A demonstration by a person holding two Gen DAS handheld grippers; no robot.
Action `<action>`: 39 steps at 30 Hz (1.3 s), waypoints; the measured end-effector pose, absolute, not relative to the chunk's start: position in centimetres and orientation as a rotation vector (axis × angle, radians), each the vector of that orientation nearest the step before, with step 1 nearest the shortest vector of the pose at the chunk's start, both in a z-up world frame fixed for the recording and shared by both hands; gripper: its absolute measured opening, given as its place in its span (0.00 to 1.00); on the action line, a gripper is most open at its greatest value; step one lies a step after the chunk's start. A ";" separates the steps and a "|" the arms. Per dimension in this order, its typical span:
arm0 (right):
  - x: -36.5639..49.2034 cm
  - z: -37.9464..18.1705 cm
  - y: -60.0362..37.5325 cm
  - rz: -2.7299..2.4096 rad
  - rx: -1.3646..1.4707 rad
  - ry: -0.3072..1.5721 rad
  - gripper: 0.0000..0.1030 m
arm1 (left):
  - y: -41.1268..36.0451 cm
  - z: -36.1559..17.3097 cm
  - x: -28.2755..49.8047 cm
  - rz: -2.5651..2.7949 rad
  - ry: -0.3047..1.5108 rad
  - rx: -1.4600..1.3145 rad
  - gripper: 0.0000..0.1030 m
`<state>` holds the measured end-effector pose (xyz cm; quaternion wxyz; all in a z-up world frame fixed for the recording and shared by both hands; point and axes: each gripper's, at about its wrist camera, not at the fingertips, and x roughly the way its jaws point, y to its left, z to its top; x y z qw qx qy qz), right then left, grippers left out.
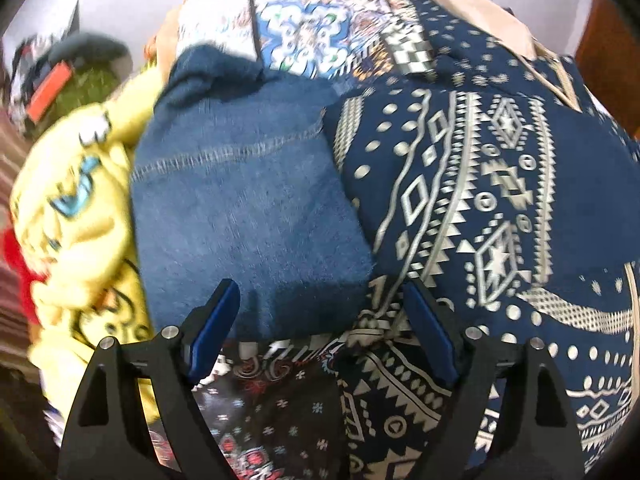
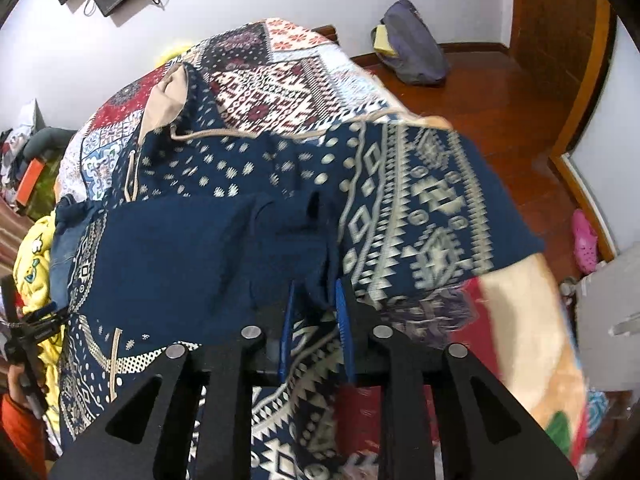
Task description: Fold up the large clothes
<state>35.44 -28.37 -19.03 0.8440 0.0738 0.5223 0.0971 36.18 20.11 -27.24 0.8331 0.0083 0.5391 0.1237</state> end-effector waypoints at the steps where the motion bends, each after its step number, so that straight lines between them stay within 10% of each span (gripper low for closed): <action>1: 35.4 -18.4 -28.7 0.206 0.146 1.095 0.24 | 19.8 -26.7 36.2 0.255 1.131 0.037 0.82; 10: 35.0 -14.3 -32.9 0.197 0.218 1.003 0.64 | 14.8 -18.6 37.2 0.114 0.940 0.076 0.82; 29: 38.8 -25.0 -41.3 0.093 0.651 1.098 0.68 | 9.0 -24.7 42.1 -0.035 1.033 -0.054 0.82; 35: 41.1 -26.5 -42.2 0.048 0.719 1.065 0.57 | 10.0 -26.0 42.2 -0.024 1.061 -0.105 0.82; 39: 41.4 -26.8 -43.2 -0.016 0.783 1.045 0.24 | 10.8 -26.3 41.7 0.019 1.067 -0.092 0.82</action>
